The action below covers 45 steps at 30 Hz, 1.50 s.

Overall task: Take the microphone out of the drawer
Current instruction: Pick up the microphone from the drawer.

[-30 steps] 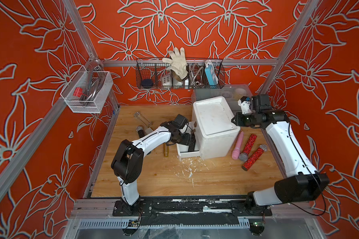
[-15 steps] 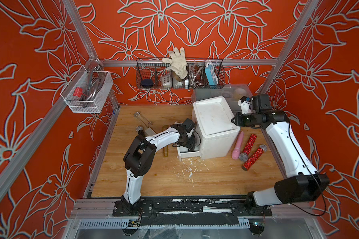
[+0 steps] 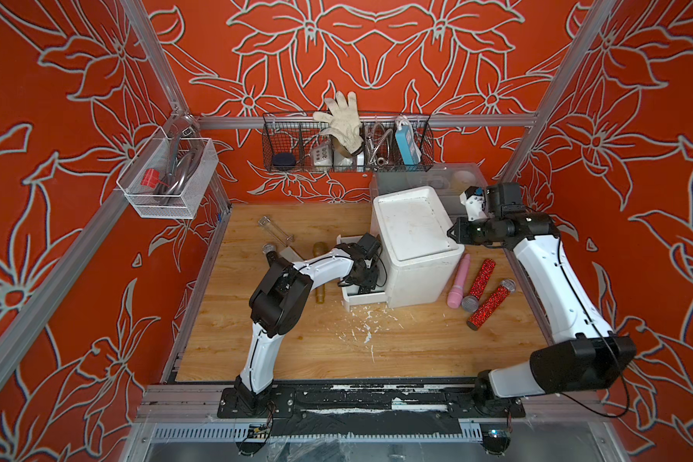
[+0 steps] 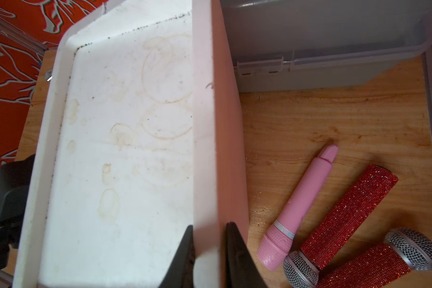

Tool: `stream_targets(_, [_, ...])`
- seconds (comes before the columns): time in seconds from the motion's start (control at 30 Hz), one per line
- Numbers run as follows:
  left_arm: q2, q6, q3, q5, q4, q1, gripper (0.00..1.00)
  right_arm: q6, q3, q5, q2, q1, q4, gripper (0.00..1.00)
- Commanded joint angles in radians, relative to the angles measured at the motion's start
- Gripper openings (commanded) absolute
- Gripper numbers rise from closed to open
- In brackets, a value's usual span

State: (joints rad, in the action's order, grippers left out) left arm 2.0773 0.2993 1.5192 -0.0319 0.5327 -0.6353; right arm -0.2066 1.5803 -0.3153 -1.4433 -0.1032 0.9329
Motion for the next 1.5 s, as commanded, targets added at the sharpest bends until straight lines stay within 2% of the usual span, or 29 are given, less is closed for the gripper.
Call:
stream_targets(0.0, [0.066,-0.052,0.008,0.040,0.051,-0.032,0.58,-0.024,-0.012,-0.058,-0.002,0.000,-0.011,0.00])
stream_targets(0.07, [0.073,-0.055,0.013,0.049,0.062,-0.034,0.52,-0.024,-0.010,-0.057,-0.002,0.001,-0.012,0.00])
stream_targets(0.23, [0.055,-0.052,0.001,0.044,0.058,-0.034,0.24,-0.026,-0.013,-0.058,-0.004,0.001,-0.011,0.00])
stream_targets(0.3, [0.036,-0.052,0.000,0.048,0.058,-0.033,0.17,-0.026,-0.015,-0.060,-0.003,0.000,-0.012,0.00])
stream_targets(0.57, [-0.031,-0.023,0.029,0.088,0.100,-0.034,0.13,-0.030,-0.016,-0.062,0.003,0.000,-0.014,0.00])
stream_targets(0.97, [-0.023,0.065,0.156,0.129,0.260,-0.026,0.14,-0.029,-0.016,-0.063,0.014,0.000,-0.013,0.00])
stream_targets(1.17, [-0.030,0.109,0.156,0.119,0.247,-0.022,0.13,-0.028,-0.013,-0.064,0.015,0.000,-0.011,0.00])
stream_targets(1.47, [-0.151,0.187,0.041,0.162,0.099,-0.021,0.12,-0.029,-0.019,-0.064,0.018,0.001,-0.014,0.00])
